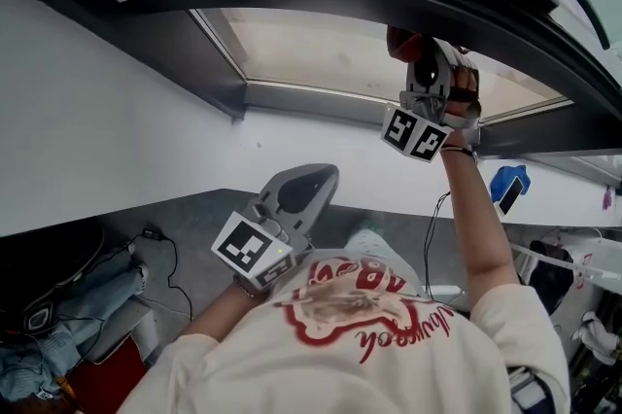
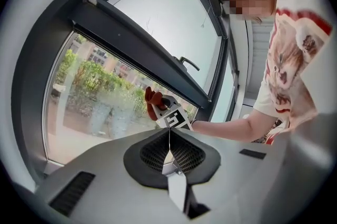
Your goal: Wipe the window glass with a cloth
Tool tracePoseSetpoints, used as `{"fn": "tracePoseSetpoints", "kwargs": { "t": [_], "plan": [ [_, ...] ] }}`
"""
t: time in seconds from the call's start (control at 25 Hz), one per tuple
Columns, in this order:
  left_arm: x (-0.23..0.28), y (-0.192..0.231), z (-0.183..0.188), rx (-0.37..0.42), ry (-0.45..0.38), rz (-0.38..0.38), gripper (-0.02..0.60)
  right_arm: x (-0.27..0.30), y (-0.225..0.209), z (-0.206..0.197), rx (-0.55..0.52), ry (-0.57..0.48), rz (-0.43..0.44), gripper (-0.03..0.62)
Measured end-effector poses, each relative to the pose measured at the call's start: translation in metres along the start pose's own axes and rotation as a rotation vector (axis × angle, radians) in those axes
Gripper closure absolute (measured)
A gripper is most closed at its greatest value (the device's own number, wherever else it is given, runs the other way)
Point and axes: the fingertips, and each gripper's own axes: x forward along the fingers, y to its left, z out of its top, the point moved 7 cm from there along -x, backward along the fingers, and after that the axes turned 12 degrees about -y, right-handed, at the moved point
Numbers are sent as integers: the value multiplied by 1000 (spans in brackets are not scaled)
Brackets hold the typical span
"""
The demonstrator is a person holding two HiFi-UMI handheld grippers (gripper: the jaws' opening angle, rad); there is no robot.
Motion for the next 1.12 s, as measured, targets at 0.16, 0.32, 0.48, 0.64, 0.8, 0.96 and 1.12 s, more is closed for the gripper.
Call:
{"fn": "tracePoseSetpoints", "kwargs": {
  "t": [0.16,0.32,0.48,0.64,0.8,0.96,1.12],
  "plan": [
    [-2,1,5,11,-12,8,560,-2,6,0,17,6,9,531],
    [-3,0,4,10,-12,16,560,-2,13,-1,25,1,28,531],
    [-2,-3,3,12,-7,13,560,-2,18,-3,37,5,35,531],
    [-4,-3,4,15,-10,24,560,-3,23,-4,47,9,43,531],
    [-6,-4,5,19,-10,26,560,-4,29,-5,44,11,61,531],
    [-9,-5,4,18,-11,33,560,-4,35,-6,44,12,67,531],
    [-12,-6,3,12,-17,48,560,-6,42,-7,48,21,87,531]
  ]
}}
